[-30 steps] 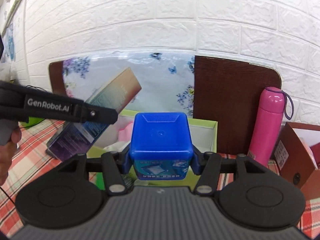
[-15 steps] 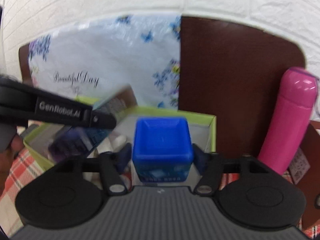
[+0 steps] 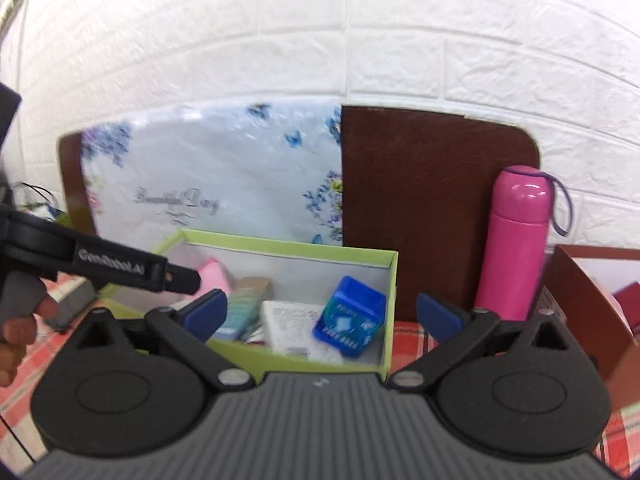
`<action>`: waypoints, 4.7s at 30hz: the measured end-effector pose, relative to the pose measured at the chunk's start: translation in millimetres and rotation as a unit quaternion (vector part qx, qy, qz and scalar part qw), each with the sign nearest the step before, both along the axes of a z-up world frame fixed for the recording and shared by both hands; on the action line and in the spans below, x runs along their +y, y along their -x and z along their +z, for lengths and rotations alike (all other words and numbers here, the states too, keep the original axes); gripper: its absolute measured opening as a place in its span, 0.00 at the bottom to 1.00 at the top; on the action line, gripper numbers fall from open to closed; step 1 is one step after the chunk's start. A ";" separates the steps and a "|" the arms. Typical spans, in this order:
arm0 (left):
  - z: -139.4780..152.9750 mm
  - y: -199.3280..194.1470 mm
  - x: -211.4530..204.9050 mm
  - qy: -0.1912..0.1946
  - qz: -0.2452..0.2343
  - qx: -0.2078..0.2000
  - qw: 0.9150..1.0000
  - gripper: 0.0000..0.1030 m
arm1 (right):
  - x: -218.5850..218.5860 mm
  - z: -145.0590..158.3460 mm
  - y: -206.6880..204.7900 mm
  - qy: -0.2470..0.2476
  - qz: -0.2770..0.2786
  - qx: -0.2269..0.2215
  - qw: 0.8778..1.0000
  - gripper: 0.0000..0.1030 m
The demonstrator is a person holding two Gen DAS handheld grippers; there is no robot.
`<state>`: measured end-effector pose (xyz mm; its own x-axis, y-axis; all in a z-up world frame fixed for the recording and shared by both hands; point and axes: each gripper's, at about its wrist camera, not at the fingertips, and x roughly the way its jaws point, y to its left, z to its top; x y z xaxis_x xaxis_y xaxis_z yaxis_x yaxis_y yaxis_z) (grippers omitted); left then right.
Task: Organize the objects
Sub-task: 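Withdraw both tools from the lime-green box, then grasp the black tape roll with the left tool while the right tool grasps the toothpick bag, then carry tape and toothpick bag into the lime-green box and open both tools, then withdraw both tools and move toward the green soap box and clear cup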
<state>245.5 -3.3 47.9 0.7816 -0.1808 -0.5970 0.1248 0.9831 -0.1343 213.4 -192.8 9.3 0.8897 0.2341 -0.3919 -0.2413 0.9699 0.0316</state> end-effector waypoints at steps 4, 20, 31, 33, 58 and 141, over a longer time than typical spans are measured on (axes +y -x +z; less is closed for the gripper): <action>-0.5 36.8 -1.6 0.014 -0.005 -0.003 1.000 0.65 | -2.6 -0.2 46.2 -0.007 -0.001 -0.005 1.000 1.00; -58.6 134.6 18.6 0.042 0.010 0.035 0.998 0.65 | 5.6 -54.8 163.2 -0.016 -0.009 0.036 0.999 1.00; -93.7 134.4 32.7 0.058 0.040 0.068 0.995 0.65 | 9.7 -103.9 148.8 0.009 -0.028 0.110 0.993 0.99; -94.2 125.5 32.8 0.060 0.045 0.066 0.995 0.65 | 7.0 -109.4 139.2 0.007 -0.032 0.120 0.992 0.96; -101.1 145.3 36.6 -0.006 -0.053 0.067 0.996 0.23 | 52.2 -98.1 182.6 0.038 0.086 0.160 0.983 0.74; 12.6 12.0 50.7 0.022 0.028 -0.021 0.999 0.69 | 59.2 -5.7 -2.6 0.020 0.045 -0.019 0.999 1.00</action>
